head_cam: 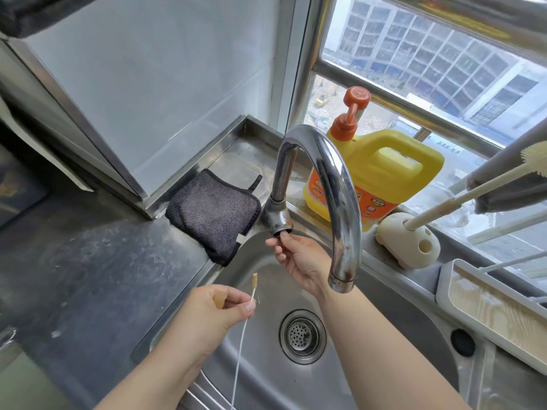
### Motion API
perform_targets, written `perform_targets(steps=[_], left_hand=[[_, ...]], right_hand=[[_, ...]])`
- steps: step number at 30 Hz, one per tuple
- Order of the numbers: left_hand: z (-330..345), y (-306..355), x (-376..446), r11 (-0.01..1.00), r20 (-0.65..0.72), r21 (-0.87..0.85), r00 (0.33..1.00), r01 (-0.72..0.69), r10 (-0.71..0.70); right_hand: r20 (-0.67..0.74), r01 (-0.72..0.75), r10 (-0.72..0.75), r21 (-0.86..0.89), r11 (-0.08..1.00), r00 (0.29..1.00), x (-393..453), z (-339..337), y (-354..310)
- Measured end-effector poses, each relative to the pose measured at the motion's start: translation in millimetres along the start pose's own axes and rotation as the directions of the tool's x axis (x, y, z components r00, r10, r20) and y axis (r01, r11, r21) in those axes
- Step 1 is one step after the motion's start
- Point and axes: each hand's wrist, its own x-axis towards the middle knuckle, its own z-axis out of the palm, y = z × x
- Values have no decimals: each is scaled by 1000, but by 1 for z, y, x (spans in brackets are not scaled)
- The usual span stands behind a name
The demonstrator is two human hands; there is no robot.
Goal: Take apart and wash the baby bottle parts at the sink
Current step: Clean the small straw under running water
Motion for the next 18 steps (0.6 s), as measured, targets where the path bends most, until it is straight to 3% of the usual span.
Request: perform_targets(steps=[3,7,10,13,18], left_hand=[[3,-1,3,1000,0,14,1000,-11,11],[9,0,6,1000,31,9,1000,-2,2],[21,1,7,999,70,23,997,28,-29],[32,-2,8,997,114,71,992,43,-51],[46,1,3,996,192,81,980,32,-48]], right_hand=[[-60,-95,85,-179,979,995,0,-7,-2],[-255,-51,-41,-344,938,966,-26,-18,9],[-267,-8,-107,-398,917,958,-73,-13,20],[-268,-24,-160,-573,820,950,-105,-13,32],[-275,16,-186,-522,853,943,-124,-11,40]])
